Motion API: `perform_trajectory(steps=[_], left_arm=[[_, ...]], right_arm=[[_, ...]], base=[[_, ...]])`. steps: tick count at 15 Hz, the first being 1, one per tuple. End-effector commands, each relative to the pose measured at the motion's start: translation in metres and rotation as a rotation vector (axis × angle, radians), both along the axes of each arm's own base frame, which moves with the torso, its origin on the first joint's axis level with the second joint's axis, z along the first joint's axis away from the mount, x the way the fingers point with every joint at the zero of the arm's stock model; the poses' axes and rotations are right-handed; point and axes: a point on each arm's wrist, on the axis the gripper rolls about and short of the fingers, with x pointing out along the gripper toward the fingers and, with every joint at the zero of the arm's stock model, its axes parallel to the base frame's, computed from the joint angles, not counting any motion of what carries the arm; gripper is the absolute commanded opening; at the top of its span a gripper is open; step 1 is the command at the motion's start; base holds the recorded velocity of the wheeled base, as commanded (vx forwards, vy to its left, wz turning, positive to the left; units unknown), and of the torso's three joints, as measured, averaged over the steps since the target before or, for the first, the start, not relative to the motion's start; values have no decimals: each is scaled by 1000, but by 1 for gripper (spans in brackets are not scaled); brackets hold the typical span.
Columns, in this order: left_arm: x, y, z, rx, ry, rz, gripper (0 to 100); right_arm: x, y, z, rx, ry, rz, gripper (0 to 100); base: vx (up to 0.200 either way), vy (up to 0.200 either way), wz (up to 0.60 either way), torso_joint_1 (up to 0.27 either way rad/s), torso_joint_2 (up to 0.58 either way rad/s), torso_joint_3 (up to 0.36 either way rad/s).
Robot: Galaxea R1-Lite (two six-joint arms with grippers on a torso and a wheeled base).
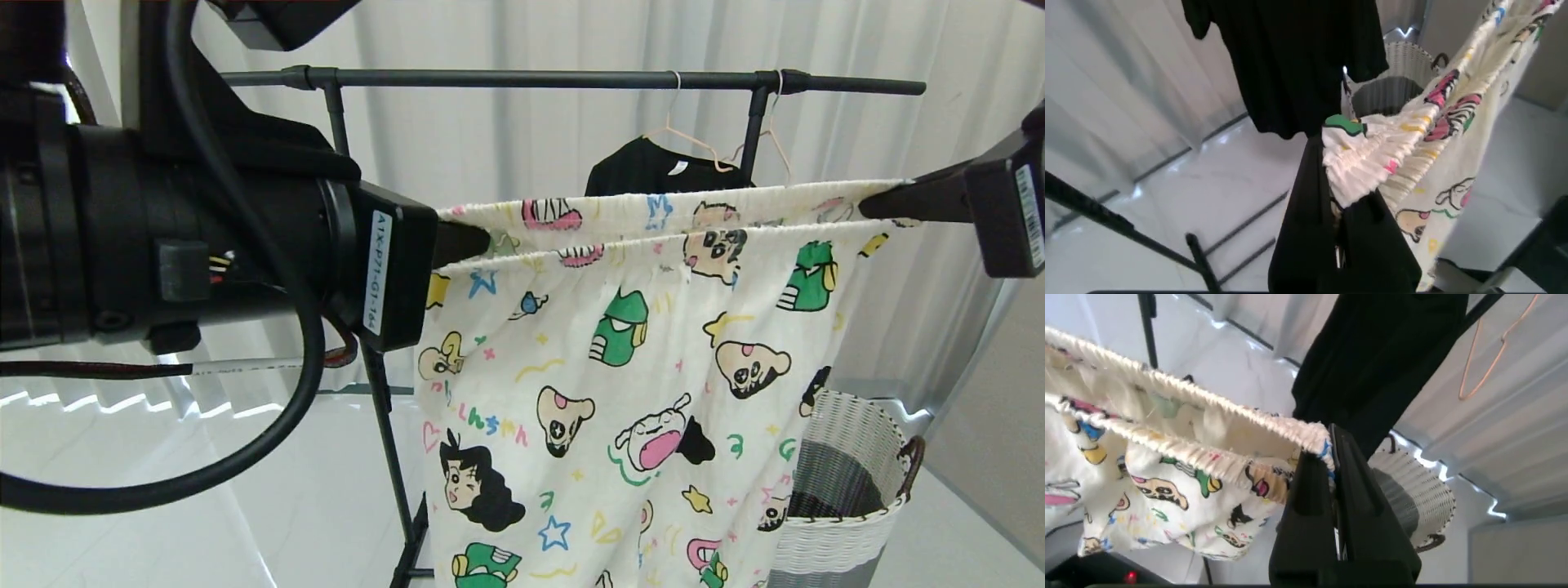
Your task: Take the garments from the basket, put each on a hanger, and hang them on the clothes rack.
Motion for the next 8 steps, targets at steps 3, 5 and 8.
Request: perform_trajectory(steps=[3, 5, 8], left_arm=[[30, -29, 2, -84, -137, 0, 0], [41, -40, 1, -86, -206, -12, 0], [43, -42, 0, -82, -210, -13, 0]], right_arm=[[-40, -12, 3, -24, 42, 163, 0], [-58, -8, 0, -51, 69, 282, 0], [-66, 6, -4, -28, 113, 339, 0]], base=[[0, 0, 0, 0, 0, 0], [0, 0, 0, 0, 0, 0], [0, 0, 0, 0, 0, 0]])
